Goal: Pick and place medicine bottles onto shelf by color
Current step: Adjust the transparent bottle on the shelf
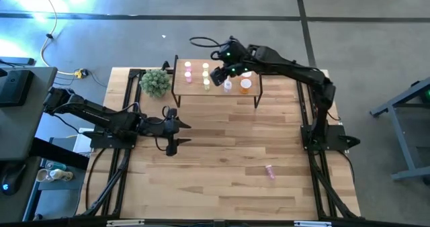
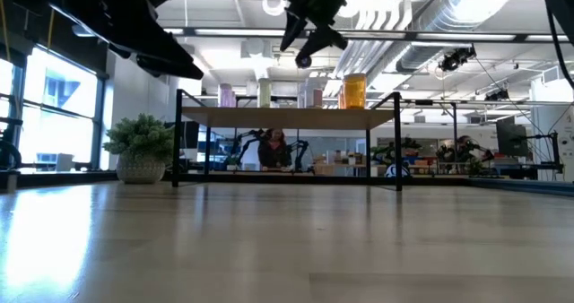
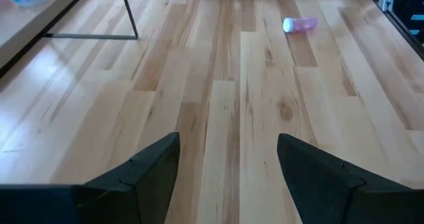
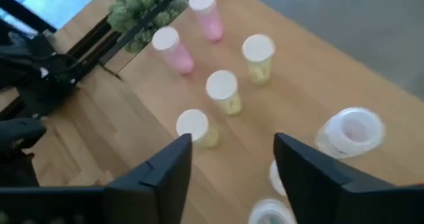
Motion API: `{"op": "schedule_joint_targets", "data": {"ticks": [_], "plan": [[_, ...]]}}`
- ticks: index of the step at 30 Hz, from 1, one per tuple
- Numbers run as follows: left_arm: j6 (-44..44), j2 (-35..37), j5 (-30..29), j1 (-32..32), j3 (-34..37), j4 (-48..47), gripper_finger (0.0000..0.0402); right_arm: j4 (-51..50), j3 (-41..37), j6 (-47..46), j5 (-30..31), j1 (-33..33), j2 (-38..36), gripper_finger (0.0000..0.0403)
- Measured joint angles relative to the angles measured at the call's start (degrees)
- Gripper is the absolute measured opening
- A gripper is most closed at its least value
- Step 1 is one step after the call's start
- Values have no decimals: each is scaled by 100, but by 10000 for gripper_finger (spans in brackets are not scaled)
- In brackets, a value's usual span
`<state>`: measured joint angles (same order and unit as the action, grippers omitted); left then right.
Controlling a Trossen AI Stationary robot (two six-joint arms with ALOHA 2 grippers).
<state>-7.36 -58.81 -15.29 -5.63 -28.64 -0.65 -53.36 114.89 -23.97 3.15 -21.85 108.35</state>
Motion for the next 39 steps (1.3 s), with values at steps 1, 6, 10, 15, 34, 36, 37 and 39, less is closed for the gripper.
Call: {"op": "schedule_joint_targets", "data": {"ticks": [1,6,10,15,34,36,37,39], "plan": [[7,0,-15,0,0,17,243,-3,0,0,-71,-10,35,195],[7,0,-20,0,0,44,243,-5,0,-107,-192,-31,163,136],[7,0,-31,0,0,47,243,-21,0,-160,-312,-33,285,106],[7,0,-31,0,0,47,243,-100,0,-289,-348,-28,342,80],[6,0,-31,0,0,80,243,-282,-340,-452,-337,-26,348,39],[6,0,-31,0,0,88,243,-258,-367,-426,-256,-26,348,39],[7,0,-31,0,0,93,243,-260,-371,-420,-166,-26,348,39],[7,0,-31,0,-1,95,243,-251,-372,-423,-27,-26,348,39]]}}
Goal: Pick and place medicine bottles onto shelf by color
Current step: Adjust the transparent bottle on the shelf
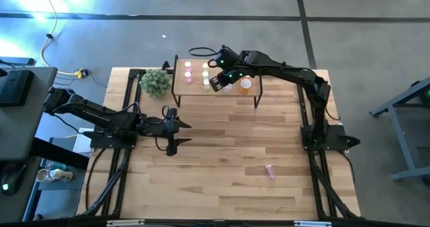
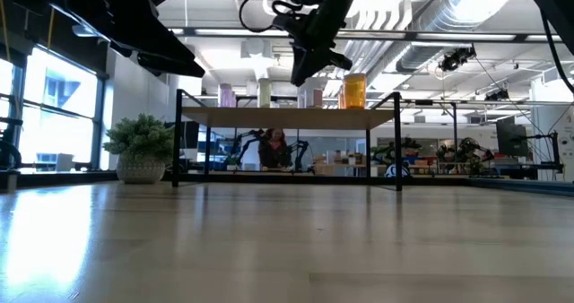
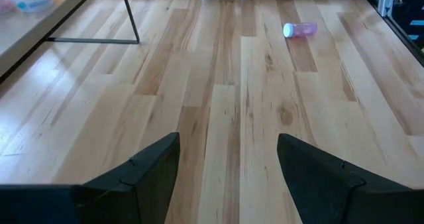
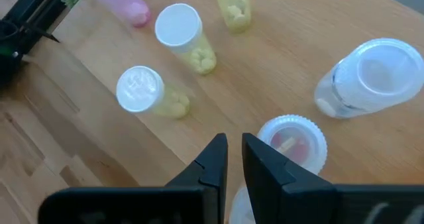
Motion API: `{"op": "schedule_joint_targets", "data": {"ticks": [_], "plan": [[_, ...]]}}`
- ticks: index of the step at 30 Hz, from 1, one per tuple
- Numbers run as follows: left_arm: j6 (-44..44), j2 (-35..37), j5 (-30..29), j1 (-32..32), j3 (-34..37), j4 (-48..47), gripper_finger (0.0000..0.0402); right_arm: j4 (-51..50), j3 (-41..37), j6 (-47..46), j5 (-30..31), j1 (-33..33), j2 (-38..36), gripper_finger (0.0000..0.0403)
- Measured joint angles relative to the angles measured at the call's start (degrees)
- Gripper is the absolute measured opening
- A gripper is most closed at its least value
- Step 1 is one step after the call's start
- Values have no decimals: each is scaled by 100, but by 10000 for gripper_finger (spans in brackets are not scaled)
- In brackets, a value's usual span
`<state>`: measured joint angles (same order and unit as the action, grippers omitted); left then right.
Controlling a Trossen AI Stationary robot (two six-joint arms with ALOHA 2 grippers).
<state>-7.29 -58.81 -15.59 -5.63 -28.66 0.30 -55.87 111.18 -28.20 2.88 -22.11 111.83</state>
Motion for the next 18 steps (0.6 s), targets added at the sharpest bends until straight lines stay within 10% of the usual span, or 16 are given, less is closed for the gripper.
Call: {"op": "schedule_joint_targets", "data": {"ticks": [18], "plan": [[-1,0,0,0,-1,2,243,-195,13,-138,278,-5,0,39]]}}
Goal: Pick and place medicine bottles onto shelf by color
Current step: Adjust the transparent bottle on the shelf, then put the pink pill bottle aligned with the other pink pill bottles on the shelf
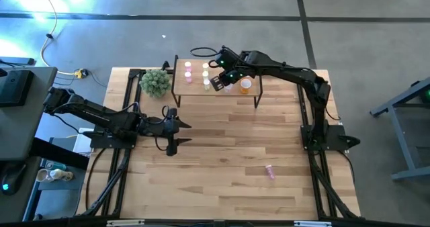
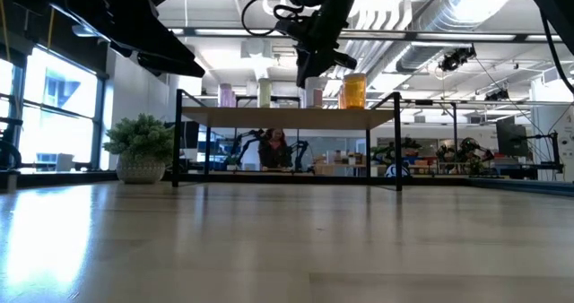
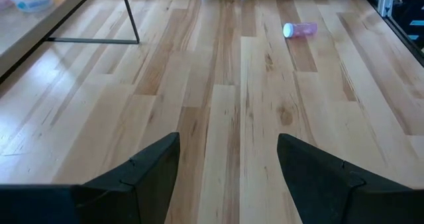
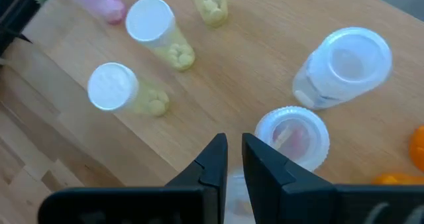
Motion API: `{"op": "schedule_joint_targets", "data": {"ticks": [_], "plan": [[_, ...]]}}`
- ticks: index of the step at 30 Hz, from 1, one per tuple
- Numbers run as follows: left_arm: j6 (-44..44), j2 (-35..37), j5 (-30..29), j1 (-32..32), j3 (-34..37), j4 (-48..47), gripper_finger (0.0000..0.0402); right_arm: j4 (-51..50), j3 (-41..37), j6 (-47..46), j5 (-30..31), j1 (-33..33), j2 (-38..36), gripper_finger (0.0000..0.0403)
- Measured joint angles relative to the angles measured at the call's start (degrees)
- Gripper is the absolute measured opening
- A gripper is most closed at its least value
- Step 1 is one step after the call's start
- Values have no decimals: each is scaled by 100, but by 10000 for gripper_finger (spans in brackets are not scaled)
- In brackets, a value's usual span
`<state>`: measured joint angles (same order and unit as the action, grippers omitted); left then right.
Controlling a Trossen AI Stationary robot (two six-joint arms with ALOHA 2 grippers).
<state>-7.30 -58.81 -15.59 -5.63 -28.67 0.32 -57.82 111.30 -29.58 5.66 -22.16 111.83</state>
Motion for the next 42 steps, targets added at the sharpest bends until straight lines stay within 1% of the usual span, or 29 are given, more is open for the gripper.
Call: {"op": "schedule_joint_targets", "data": {"ticks": [6,13,22,26,31,35,38,42], "plan": [[-1,0,0,0,0,0,243,-37,26,6,9,-3,0,39],[1,0,0,0,0,0,243,-44,29,221,-114,-3,-40,39],[1,0,0,0,-2,0,243,-45,37,536,-112,125,-601,39],[1,0,0,0,-2,0,243,-350,42,671,-143,432,-908,39],[1,0,0,0,-2,0,243,-1235,42,807,-127,1020,-1119,39],[1,0,0,0,-2,0,243,-1929,42,649,148,1578,-1098,39],[1,0,0,0,-2,0,243,-2310,38,606,244,1963,-1056,39],[1,0,0,-2,-2,0,243,-2550,35,451,475,2404,-1058,39]]}}
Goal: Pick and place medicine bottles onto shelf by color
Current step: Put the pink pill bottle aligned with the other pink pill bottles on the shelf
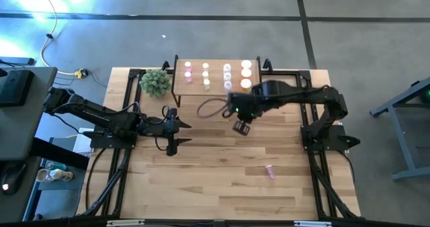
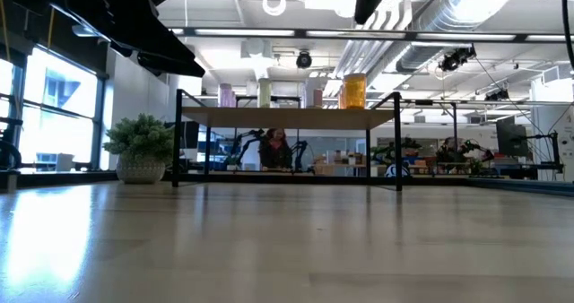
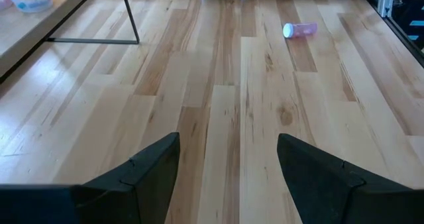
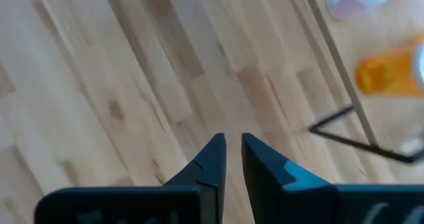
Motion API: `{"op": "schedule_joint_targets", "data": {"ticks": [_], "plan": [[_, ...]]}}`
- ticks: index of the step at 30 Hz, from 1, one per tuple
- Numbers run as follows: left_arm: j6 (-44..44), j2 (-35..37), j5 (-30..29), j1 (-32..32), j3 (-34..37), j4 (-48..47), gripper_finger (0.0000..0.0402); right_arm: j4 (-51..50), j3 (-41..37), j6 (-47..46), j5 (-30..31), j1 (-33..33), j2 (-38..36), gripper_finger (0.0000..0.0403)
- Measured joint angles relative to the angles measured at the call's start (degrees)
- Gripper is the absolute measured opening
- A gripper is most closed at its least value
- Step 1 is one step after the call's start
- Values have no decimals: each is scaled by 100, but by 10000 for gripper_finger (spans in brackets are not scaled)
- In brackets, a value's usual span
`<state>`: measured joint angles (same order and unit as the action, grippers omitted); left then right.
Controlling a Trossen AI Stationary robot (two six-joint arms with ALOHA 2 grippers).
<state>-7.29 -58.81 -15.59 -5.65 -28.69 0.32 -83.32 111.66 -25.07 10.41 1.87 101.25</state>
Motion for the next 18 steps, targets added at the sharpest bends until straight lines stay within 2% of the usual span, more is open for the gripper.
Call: {"op": "schedule_joint_targets", "data": {"ticks": [7,11,18], "plan": [[-1,0,0,2,0,0,243,-655,-104,-732,796,610,-29,39],[0,0,0,0,0,0,243,-574,-590,-978,688,928,-236,39],[0,0,0,2,0,0,243,-95,-2057,-1756,573,1305,-784,39]]}}
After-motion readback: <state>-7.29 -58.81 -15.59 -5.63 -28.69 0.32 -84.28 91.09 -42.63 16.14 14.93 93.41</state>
